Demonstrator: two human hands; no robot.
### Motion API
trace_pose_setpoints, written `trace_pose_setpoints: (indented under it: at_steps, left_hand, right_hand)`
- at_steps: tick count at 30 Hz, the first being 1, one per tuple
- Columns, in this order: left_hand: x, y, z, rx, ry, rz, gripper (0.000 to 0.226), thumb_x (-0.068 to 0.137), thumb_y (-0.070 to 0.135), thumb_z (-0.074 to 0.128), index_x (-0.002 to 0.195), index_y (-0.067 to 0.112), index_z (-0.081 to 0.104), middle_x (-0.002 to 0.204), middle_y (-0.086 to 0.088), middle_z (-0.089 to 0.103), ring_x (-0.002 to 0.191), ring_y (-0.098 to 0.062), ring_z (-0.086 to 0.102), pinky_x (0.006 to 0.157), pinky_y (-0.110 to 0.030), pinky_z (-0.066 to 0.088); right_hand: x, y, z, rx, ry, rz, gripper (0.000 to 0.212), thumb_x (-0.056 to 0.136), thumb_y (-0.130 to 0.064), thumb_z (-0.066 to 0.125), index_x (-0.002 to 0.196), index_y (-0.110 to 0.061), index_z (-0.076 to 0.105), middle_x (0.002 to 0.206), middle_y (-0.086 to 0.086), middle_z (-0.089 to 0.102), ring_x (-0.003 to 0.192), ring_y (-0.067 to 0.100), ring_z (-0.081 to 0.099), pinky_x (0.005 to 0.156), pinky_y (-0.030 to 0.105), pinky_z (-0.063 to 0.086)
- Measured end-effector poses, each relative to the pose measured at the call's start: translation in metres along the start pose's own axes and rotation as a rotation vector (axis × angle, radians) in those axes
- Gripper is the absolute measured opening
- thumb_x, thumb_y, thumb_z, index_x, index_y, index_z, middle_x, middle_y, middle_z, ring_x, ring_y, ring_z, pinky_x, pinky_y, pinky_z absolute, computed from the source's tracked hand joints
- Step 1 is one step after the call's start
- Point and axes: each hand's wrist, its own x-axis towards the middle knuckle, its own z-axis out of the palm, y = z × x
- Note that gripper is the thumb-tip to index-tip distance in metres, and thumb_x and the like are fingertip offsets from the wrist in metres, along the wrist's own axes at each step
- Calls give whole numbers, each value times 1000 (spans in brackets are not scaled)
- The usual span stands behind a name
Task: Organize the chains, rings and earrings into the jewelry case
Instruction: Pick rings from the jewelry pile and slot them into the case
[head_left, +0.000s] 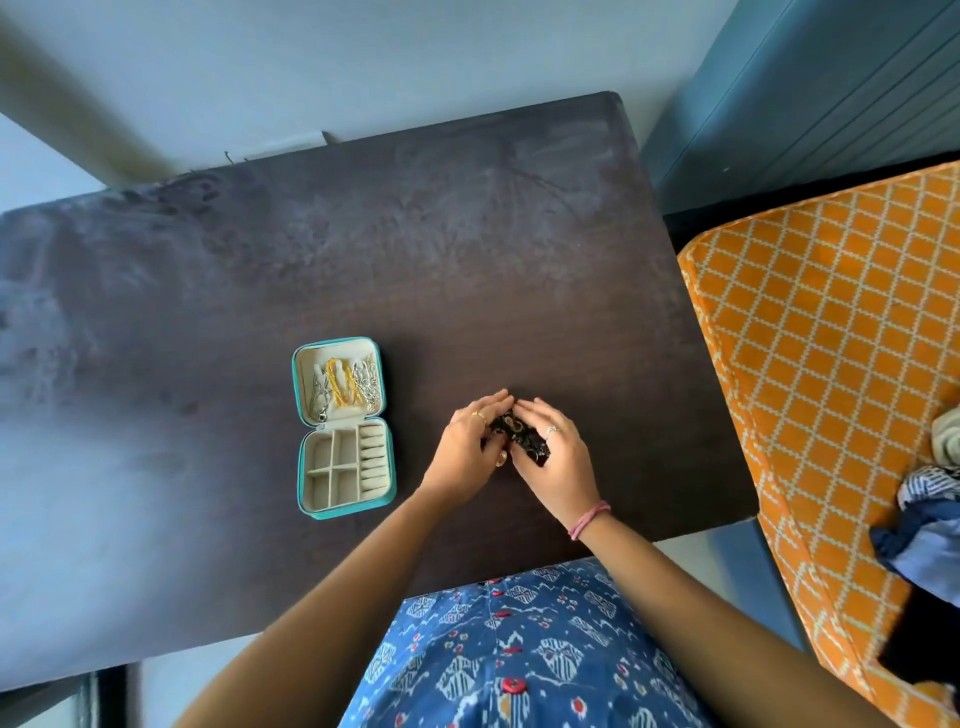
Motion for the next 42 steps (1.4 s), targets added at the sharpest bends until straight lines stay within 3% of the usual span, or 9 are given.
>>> trace_pose_setpoints:
  at_steps: [7, 10, 14, 19, 23, 30, 35, 38, 42]
  left_hand:
    - [-20, -5, -3, -147, 141, 16, 47, 91, 3, 59, 135, 17, 53, 137, 9, 47, 126, -4, 45, 96, -9, 40]
    - [-28, -9, -5, -170, 214, -22, 39, 90, 4, 60, 127, 19, 58, 125, 10, 50, 116, -3, 52, 91, -10, 45]
    - [-39, -13, -8, -208, 244, -53, 32, 91, 3, 59, 115, 25, 60, 115, 8, 55, 106, -1, 56, 85, -7, 45]
    - [-52, -12, -9, -285, 190, -175, 27, 93, 7, 57, 108, 29, 61, 108, 10, 65, 95, 2, 60, 80, -6, 44]
    - [-59, -18, -4, -245, 92, -225, 26, 91, 8, 59, 112, 23, 61, 110, 3, 64, 93, -2, 59, 87, -16, 47]
    - [-64, -22, -2, -142, 16, -191, 34, 91, 9, 59, 124, 14, 60, 115, 2, 54, 103, -5, 55, 82, -4, 41]
    - [-63, -22, 0, -39, -64, -132, 36, 92, 10, 59, 128, 12, 58, 117, 1, 50, 108, -10, 52, 99, -22, 43]
    - [-62, -23, 2, 24, -86, -115, 36, 91, 13, 58, 127, 12, 60, 118, 0, 52, 115, -17, 49, 103, -33, 42]
    - [-62, -20, 5, 77, -103, -93, 40, 93, 16, 56, 134, 16, 55, 121, -1, 52, 119, -21, 43, 107, -28, 31]
  right_hand:
    - [-8, -3, -21, 52, 113, -23, 32, 81, 1, 67, 111, -9, 68, 117, 1, 65, 117, 10, 56, 102, 20, 42]
    - [-16, -3, -32, 119, 155, -6, 21, 84, 3, 64, 102, -6, 70, 107, 1, 67, 103, 5, 62, 89, 18, 50]
    - [-34, 1, -39, 112, 90, 8, 17, 85, 2, 65, 97, -9, 71, 94, -1, 68, 82, -1, 62, 68, 7, 46]
    - [-56, 14, -32, -64, -155, 17, 22, 88, -13, 65, 109, -18, 67, 88, -8, 62, 76, 5, 61, 70, 21, 54]
    - [-58, 9, -24, -201, -164, -58, 29, 87, -15, 65, 116, -17, 65, 85, -5, 56, 75, 8, 57, 73, 21, 49]
    - [-62, 4, -21, -218, -139, -47, 23, 87, -12, 65, 110, -16, 67, 90, -2, 57, 75, 10, 58, 72, 25, 53]
    - [-57, -1, -16, -247, -81, -20, 33, 87, -12, 64, 120, -14, 64, 89, -2, 56, 68, 4, 52, 66, 29, 54]
    - [-57, 0, -12, -268, -72, -21, 27, 86, -11, 65, 114, -12, 67, 92, 1, 57, 70, 12, 57, 66, 33, 55]
    - [-65, 2, -11, -231, -30, -8, 18, 85, -9, 68, 102, -12, 70, 93, 1, 58, 71, 10, 58, 66, 22, 52]
